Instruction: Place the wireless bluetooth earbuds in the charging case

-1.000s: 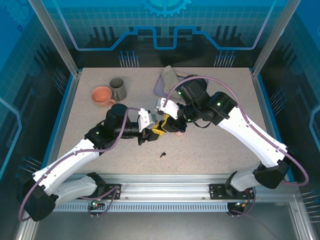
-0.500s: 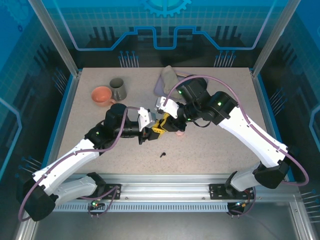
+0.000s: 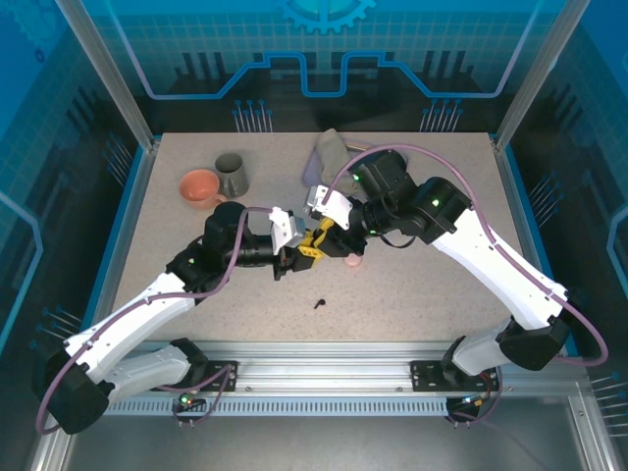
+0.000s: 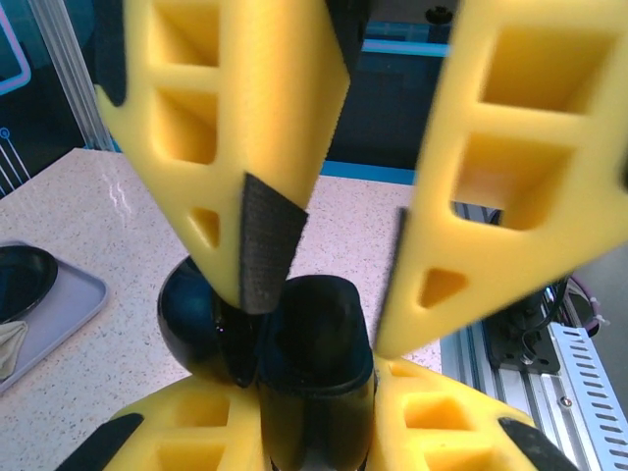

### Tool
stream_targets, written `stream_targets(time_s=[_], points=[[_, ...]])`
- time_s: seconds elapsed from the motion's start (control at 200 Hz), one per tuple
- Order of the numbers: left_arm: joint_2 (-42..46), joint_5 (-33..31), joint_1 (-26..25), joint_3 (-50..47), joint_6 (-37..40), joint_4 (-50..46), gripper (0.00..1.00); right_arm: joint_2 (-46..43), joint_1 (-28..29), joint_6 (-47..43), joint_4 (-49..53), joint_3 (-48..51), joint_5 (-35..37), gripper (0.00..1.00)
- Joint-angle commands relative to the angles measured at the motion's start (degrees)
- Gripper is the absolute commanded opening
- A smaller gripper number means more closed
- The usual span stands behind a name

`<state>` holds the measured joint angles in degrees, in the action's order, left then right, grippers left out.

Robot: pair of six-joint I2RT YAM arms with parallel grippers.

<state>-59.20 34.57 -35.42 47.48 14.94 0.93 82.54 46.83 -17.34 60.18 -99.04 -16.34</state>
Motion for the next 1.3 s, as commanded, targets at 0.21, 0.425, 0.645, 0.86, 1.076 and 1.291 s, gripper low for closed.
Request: stream_targets(time_s=[0.21,0.425,0.645,0.86,1.076,1.291], points=[[0.1,1.2,-0.6,-0.3,-0.3,3.2,0.00,-0.4,-0.6,1.8,-0.4,-2.1,-1.8,0.39],[0.0,1.2,-0.6,-0.4,-0.3,3.3,0.00,-2.5,-2.6,4.1,-1.9,-3.1,-2.0,0.53],[0.3,0.5,-0.6,-0.9,-0.6,3.6,0.00,-8.2,-8.3,8.6,-5.4,-1.1,-2.5,0.69],[1.8,-3.6,-0.6,-3.1,-2.3,6.9,0.00,-16.8,-17.3,22.9,-11.8,8.6,1.5,0.74],[5.5,-8.3,-0.6,-5.9,-2.9,8.4,0.00,-22.8,-18.5,42.3,-13.7,23.3,5.9,0.72],[9.9,-9.5,-0.6,-7.3,-1.4,6.6,0.00,-23.9,-16.7,64.3,-15.6,39.1,6.5,0.69]])
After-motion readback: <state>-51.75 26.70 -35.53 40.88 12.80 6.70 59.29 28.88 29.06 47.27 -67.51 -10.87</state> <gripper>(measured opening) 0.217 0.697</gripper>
